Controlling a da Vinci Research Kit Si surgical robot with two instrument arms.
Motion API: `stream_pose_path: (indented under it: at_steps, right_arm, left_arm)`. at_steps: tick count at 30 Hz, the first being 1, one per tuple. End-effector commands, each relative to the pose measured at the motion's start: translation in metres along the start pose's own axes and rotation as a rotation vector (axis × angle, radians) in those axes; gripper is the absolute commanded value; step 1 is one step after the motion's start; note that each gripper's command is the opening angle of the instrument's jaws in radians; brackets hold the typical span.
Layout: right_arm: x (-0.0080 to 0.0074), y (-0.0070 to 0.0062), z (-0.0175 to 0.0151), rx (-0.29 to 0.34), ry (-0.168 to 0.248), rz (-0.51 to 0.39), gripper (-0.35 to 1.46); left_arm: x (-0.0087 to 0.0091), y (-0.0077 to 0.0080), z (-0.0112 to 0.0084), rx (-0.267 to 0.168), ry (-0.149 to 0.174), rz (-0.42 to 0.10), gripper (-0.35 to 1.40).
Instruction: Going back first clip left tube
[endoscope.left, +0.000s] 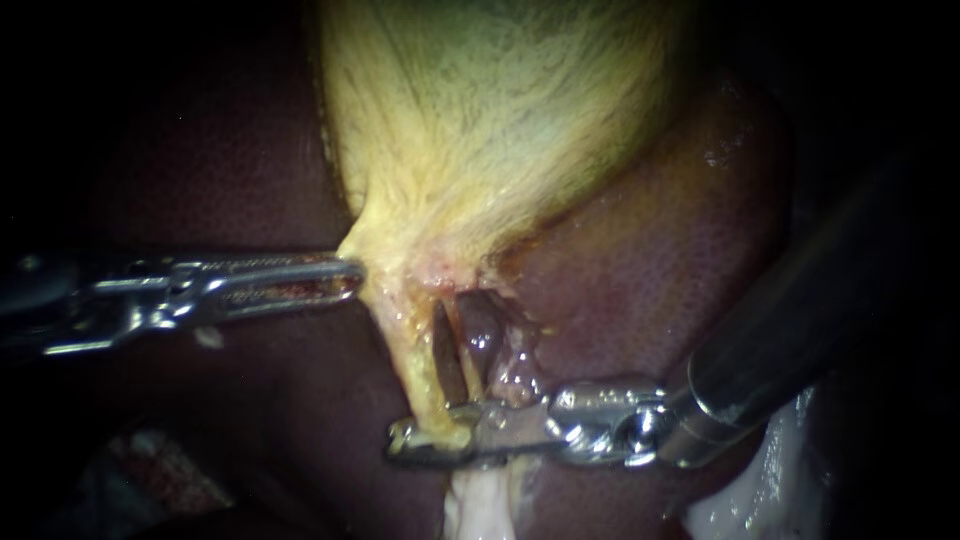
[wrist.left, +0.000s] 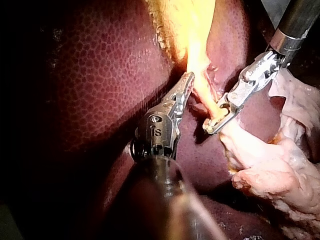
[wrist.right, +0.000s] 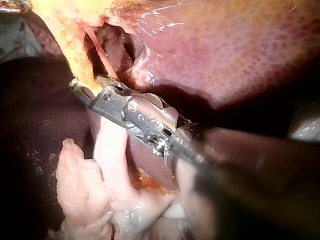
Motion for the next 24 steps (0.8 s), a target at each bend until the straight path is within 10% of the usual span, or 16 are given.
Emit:
stream_pose_path:
  at_steps: [1,8,14,24]
  right_arm:
    - [0.0000,0.0000,0.0000,0.000,0.000,-0.006,-0.35]
    - [0.0001,0.0001,0.0001,0.000,0.000,-0.023,-0.32]
    - [0.0005,0.0002,0.0005,0.007,0.029,-0.148,0.47]
    - [0.0018,0.0007,0.0007,-0.079,0.107,-0.350,0.60]
  left_arm:
    - [0.0000,0.0000,-0.0001,0.000,0.000,0.000,-0.35]
    - [0.0000,0.0000,-0.0001,0.001,0.000,0.000,-0.35]
    - [0.0000,0.0000,-0.0002,0.001,0.000,0.000,-0.35]
    - [0.0000,-0.0002,-0.0003,0.000,0.000,0.000,-0.35]
